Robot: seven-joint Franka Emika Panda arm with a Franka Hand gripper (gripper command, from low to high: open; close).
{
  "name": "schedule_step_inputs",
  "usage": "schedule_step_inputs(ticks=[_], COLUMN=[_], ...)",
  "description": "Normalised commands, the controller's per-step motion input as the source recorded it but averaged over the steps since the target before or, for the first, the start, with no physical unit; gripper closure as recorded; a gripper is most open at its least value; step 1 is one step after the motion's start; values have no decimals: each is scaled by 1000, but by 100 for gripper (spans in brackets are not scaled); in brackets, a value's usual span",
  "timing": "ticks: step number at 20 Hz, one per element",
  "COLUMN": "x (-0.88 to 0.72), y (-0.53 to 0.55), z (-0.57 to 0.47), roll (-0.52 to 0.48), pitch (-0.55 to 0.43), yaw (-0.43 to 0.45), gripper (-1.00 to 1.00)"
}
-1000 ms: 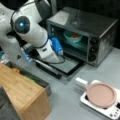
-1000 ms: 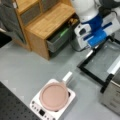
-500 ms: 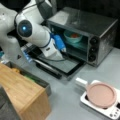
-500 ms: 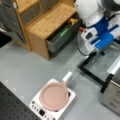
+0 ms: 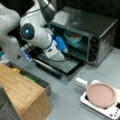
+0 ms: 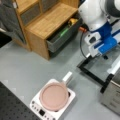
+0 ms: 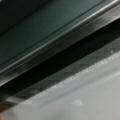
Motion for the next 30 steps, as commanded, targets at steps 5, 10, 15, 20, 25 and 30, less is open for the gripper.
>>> schedule_step_inputs(ticks=[5,10,15,20,25,30], x=[-294,-328,-265,-207,-134,-103], y=[299,230,207,202,241,311], z=[-124,-200,-228,-227,-236,-238], roll=[118,140,123,127,120,79], pitch=[-163,-198,-196,-170,-160,-166], yaw=[-59,-65,-127,-116,-137,-161], gripper=[-100,-100,-100,-100,-100,-100])
